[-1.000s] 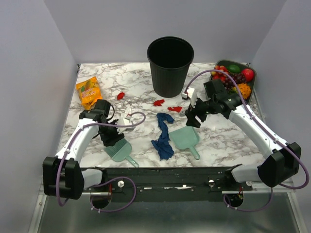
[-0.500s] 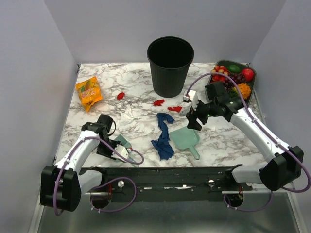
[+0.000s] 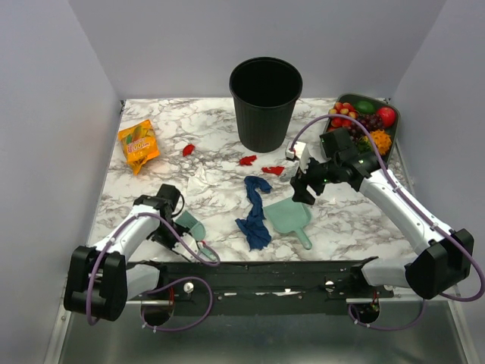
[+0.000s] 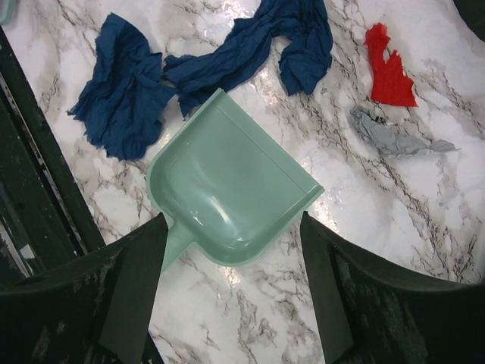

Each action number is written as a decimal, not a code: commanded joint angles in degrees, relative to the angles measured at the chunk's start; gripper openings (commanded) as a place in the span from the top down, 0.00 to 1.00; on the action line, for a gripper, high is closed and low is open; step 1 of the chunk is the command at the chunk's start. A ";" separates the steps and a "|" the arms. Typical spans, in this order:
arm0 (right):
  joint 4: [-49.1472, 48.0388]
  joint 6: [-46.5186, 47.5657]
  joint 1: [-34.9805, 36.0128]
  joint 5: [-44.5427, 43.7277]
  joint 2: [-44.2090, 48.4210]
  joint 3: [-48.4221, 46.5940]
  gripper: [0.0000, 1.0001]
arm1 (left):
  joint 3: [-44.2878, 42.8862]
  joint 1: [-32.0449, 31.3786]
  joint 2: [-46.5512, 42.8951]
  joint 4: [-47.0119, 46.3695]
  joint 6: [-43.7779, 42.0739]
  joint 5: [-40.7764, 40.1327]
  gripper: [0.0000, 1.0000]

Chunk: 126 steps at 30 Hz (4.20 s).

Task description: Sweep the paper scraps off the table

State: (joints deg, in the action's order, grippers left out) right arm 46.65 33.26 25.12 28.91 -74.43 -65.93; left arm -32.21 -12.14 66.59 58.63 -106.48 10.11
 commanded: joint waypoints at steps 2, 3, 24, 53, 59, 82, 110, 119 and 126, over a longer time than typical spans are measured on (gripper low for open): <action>0.72 -0.03 0.36 -1.31 0.26 0.54 0.20 | 1.62 -0.34 2.49 -1.33 -0.33 -0.62 0.75; 0.72 0.05 0.36 -1.22 0.17 0.37 0.20 | 0.49 -0.34 2.93 -0.37 0.65 -0.01 0.82; 1.60 -0.38 0.36 1.50 -3.61 -5.17 0.20 | -9.10 1.51 -14.64 8.78 27.37 14.94 1.00; 6.33 -9.96 1.77 16.53 -13.17 -18.43 0.09 | -19.56 -6.13 -14.38 -18.27 39.32 14.60 1.00; 10.12 -11.81 1.77 21.00 -18.98 -24.94 0.07 | -19.65 -13.69 -11.04 -29.43 42.31 9.93 1.00; 6.79 -19.10 1.77 26.64 -25.50 -23.72 0.08 | -18.24 -23.80 -8.58 -47.47 44.16 6.59 1.00; 4.94 -18.05 1.77 19.53 -19.70 -21.61 0.36 | -15.87 -25.48 -9.02 -46.50 45.21 5.01 1.00; 0.73 0.91 1.86 12.75 -5.94 -15.48 0.11 | -27.02 -25.39 -2.53 -28.96 54.70 9.74 1.00; -14.20 14.29 1.86 12.06 12.18 4.48 0.07 | -33.53 -23.63 1.62 -21.81 62.79 19.85 1.00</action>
State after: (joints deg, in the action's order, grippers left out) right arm 41.80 37.76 26.59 43.24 -68.34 -70.02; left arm -62.50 -37.08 66.87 30.28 -50.85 21.04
